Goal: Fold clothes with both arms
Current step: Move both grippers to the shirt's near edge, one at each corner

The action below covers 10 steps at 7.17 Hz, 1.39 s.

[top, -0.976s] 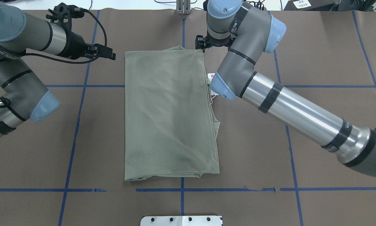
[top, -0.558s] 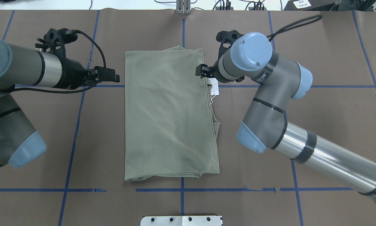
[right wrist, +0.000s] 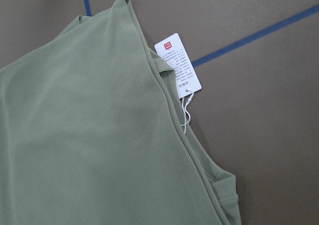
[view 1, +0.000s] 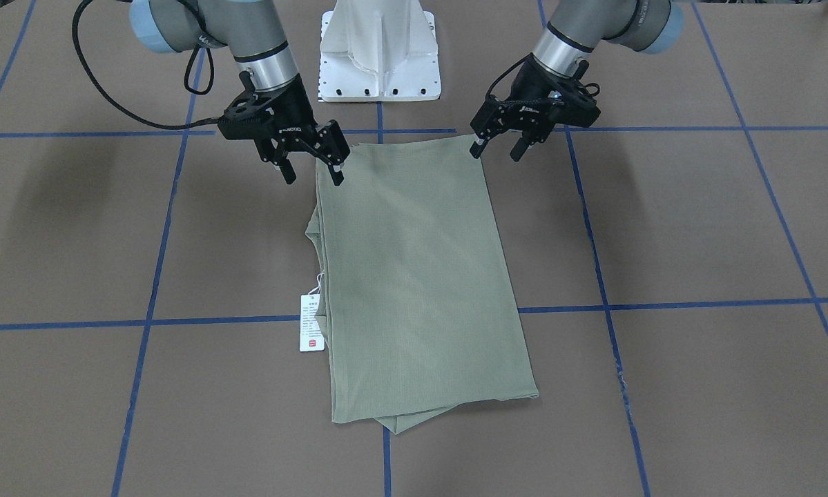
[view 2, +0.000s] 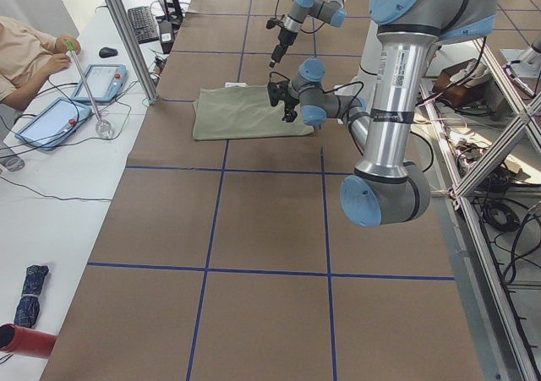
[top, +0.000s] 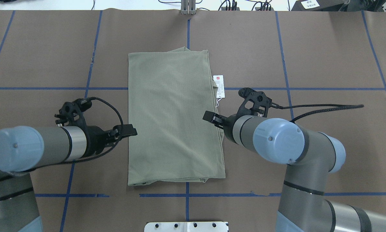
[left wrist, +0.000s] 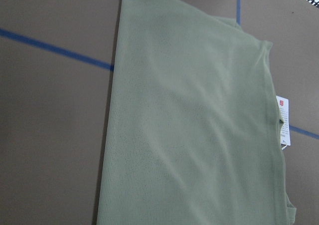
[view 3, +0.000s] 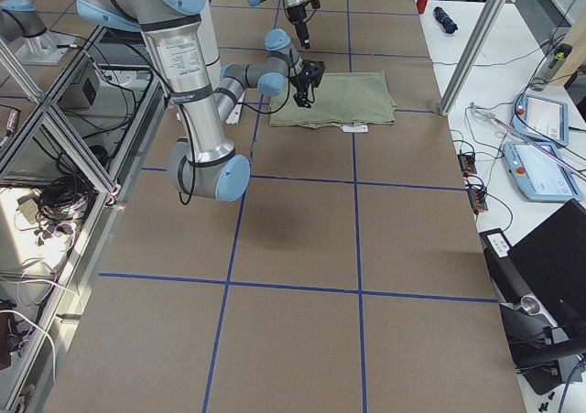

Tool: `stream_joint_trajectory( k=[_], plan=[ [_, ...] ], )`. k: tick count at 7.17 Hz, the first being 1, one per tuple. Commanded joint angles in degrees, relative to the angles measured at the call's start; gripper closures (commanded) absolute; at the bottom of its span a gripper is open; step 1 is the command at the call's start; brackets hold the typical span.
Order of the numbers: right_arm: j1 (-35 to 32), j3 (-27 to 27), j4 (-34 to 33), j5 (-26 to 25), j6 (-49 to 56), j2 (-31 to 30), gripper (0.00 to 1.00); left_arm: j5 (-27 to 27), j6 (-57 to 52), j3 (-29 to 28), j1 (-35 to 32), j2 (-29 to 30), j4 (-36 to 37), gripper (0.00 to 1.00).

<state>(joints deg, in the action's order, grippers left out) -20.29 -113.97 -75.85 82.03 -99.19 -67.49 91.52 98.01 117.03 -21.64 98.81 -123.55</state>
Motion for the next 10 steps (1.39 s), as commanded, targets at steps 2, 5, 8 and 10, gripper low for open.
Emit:
stream_joint_trajectory(
  k=[2,5,8,10],
  plan=[
    [3.67,-1.25,-0.79,-5.3,-3.29,-1.33,0.0,-8.1,8.77,-2.06,9.76,-1.51,0.15,0.11],
    [4.38,-1.08,-0.7,-5.92,-3.47,-1.59,0.0,-8.29,8.69,-3.65,12.05,-1.16,0.15,0.11],
    [4.99,-0.99,-0.62,-6.97,-3.47,-1.59,0.0,-8.29,8.69,-4.7,14.26,-0.81,0.24,0.11],
    [5.17,-0.99,-0.62,-7.59,-3.38,-1.59,0.0,-8.29,8.69,-4.88,14.35,-0.72,0.24,0.22]
  ],
)
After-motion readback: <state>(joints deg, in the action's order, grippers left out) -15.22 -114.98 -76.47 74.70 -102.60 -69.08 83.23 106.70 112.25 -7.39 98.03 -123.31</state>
